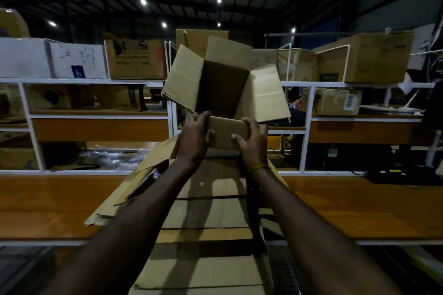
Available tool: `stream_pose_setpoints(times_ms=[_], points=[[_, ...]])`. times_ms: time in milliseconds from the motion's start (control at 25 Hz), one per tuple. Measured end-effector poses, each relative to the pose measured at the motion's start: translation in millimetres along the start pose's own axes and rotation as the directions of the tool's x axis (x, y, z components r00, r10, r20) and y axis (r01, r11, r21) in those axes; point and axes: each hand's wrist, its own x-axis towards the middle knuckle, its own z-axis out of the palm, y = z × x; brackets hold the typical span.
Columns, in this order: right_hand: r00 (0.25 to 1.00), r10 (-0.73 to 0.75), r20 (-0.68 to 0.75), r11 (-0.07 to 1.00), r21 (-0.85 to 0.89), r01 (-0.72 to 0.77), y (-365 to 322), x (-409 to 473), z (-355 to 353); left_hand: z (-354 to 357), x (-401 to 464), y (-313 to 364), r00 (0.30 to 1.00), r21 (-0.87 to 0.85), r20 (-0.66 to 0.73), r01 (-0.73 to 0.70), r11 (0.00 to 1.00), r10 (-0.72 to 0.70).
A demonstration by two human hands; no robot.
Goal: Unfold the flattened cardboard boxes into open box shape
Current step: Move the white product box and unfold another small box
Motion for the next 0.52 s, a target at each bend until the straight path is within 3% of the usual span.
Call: stream_pose_setpoints(times_ms=[520], points=[[0.995,-0.015,0.095,0.996,-0.088,0.023,-7.1,2.7,0.4,2.0,-6.1,-8.3,0.993,-0.040,0.013,0.119,0.992,-0.119]])
